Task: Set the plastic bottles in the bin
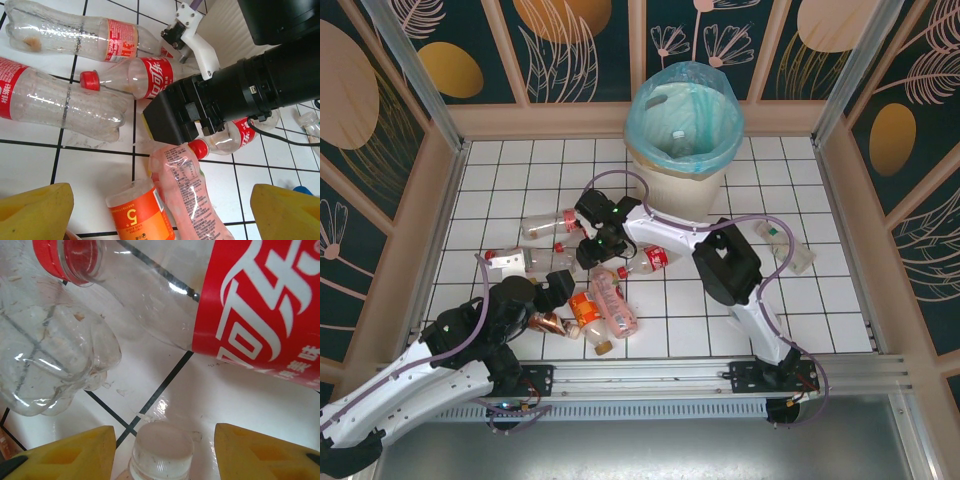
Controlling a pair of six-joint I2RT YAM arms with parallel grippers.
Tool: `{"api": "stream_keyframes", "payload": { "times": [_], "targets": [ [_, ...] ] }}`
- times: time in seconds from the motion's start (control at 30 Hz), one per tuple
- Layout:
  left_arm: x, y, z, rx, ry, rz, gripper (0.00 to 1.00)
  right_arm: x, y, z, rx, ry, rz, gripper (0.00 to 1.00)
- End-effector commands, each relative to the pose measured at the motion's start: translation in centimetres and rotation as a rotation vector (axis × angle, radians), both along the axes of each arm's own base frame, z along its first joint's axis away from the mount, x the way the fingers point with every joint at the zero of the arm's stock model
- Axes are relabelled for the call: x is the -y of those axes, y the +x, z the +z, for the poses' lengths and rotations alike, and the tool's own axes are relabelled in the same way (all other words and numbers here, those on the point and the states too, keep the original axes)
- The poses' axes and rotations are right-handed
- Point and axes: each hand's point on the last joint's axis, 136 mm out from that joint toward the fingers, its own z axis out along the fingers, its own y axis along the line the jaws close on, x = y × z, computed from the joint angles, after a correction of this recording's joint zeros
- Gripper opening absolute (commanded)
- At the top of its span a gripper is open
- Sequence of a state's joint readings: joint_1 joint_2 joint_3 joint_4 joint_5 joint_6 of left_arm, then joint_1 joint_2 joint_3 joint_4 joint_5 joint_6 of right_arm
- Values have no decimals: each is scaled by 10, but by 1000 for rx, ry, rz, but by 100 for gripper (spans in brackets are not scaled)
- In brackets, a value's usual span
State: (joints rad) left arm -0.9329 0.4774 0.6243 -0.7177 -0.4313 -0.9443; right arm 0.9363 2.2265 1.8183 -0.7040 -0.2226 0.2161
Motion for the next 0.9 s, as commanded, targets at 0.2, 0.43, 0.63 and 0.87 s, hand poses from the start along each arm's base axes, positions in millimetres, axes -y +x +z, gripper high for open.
{"api": "stream_keyframes", "payload": {
  "times": [0.2, 0.43, 0.63, 0.87],
  "targets": [
    [-8, 7, 6, 39, 60, 27, 92, -2, -5, -20, -72, 11, 14, 46],
    [-7, 9, 14, 62, 39, 36, 92, 1, 5, 9, -21, 44, 7, 36],
    [-10, 13, 30, 100, 28, 57, 92, 7, 17, 45, 39, 76, -3, 28],
    [-15, 20, 68, 172, 40, 87, 91, 9, 18, 101, 111, 139, -2, 24]
  ]
}}
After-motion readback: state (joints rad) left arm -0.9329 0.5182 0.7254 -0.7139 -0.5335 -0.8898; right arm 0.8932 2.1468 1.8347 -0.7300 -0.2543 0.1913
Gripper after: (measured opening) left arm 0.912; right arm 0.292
